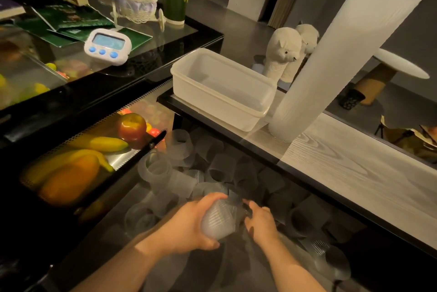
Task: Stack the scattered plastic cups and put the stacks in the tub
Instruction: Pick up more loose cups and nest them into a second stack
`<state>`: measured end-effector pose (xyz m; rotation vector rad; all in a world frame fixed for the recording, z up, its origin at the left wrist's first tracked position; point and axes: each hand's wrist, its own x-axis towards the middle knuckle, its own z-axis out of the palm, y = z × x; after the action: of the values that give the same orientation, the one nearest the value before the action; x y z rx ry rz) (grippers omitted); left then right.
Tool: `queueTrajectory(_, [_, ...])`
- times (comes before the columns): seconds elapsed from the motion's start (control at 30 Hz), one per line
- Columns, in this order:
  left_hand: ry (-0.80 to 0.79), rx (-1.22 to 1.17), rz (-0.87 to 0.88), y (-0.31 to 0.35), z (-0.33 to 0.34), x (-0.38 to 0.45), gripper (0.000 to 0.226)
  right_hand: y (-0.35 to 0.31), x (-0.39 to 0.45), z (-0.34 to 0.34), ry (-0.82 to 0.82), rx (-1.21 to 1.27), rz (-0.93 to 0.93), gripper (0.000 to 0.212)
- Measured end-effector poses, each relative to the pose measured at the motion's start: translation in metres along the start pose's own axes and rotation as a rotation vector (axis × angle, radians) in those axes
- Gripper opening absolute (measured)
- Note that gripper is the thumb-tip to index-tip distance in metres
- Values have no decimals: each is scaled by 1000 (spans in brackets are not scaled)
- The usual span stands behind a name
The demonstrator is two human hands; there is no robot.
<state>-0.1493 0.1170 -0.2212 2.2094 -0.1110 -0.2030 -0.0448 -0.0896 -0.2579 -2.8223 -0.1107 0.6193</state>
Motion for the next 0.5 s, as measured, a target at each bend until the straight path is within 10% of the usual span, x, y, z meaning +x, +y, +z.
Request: queueTrajectory(0.5, [-191,-32,-64,8,6,-11,104,17,-32,-25,503,-220,48,26])
